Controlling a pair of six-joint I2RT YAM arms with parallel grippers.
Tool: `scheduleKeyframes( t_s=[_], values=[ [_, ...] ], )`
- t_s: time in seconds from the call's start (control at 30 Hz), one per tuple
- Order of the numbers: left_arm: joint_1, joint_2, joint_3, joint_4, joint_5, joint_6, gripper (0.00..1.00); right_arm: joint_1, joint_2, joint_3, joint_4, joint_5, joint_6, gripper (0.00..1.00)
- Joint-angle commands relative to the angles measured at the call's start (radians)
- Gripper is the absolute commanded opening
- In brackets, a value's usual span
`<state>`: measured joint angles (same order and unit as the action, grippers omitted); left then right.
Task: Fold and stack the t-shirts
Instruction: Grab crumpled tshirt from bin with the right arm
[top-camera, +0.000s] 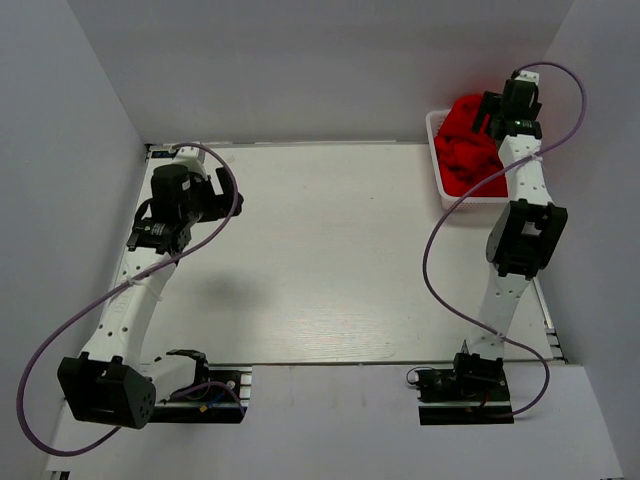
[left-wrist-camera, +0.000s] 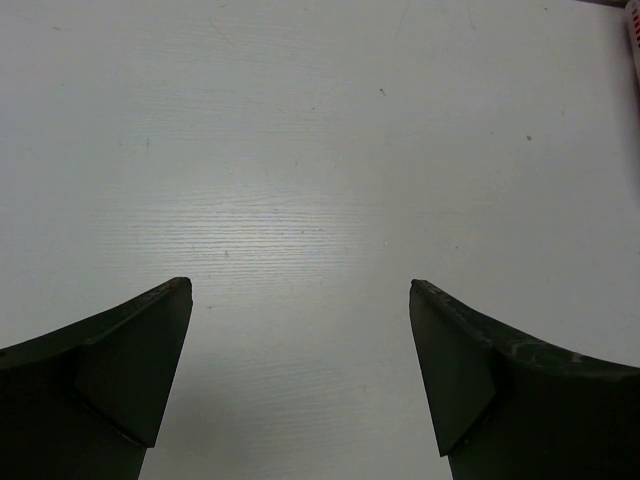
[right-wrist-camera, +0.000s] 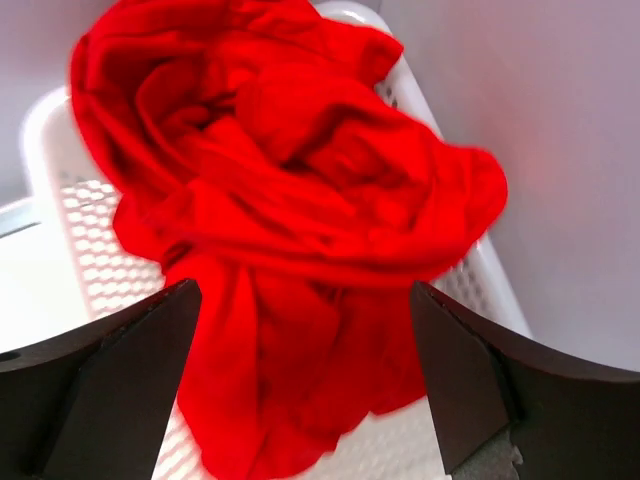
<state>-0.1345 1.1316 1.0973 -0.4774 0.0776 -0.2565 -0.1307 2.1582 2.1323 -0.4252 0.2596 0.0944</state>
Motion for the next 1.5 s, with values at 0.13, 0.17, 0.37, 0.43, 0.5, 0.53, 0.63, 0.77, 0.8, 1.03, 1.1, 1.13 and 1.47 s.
scheduleKeyframes(
  t_s=[0.13,0.17,0.37,0.43,0.5,0.53,0.63,0.77,0.8,1.03,1.1,1.13,1.47],
  values=[
    [-0.005,0.033,-0.013,0.054,0.037,0.028,1.00,-0.012,0.097,0.049,0.282,0.064,-0.159,0.90],
    [-0.005,0.033,-0.013,0.054,0.047,0.028,1.00,-0.012,0.132,0.055,0.299,0.073,-0.163,0.90],
    [-0.005,0.053,-0.034,0.045,0.067,0.028,1.00,-0.027,0.239,0.121,0.335,0.098,-0.127,0.90],
    [-0.005,0.063,-0.034,0.034,0.054,0.028,1.00,-0.038,0.268,0.121,0.359,0.069,-0.102,0.86],
    [-0.005,0.075,-0.024,0.025,0.054,0.028,0.98,-0.050,0.287,0.118,0.365,0.015,-0.068,0.55],
    [-0.005,0.085,-0.024,0.025,0.054,0.028,0.98,-0.052,0.288,0.114,0.387,-0.006,-0.068,0.46],
    [-0.005,0.094,-0.002,0.025,0.054,0.028,0.96,-0.052,0.287,0.110,0.394,-0.105,-0.123,0.12],
    [-0.005,0.114,0.007,0.025,0.073,0.028,0.95,-0.052,0.212,0.087,0.411,-0.177,-0.136,0.00],
    [-0.005,0.125,0.007,0.016,0.073,0.028,0.95,-0.052,0.195,0.052,0.411,-0.175,-0.137,0.00],
    [-0.005,0.103,0.027,0.016,0.091,0.028,0.95,-0.050,0.016,0.066,0.453,-0.220,-0.174,0.00],
    [-0.005,0.094,0.027,0.016,0.091,0.028,0.95,-0.049,-0.017,0.071,0.434,-0.226,-0.177,0.00],
    [-0.005,0.094,0.027,0.016,0.091,0.028,0.95,-0.049,-0.026,0.071,0.427,-0.240,-0.180,0.00],
    [-0.005,0.000,0.006,-0.023,0.070,0.010,0.99,-0.035,-0.220,0.089,0.375,-0.546,-0.154,0.00]
  ],
)
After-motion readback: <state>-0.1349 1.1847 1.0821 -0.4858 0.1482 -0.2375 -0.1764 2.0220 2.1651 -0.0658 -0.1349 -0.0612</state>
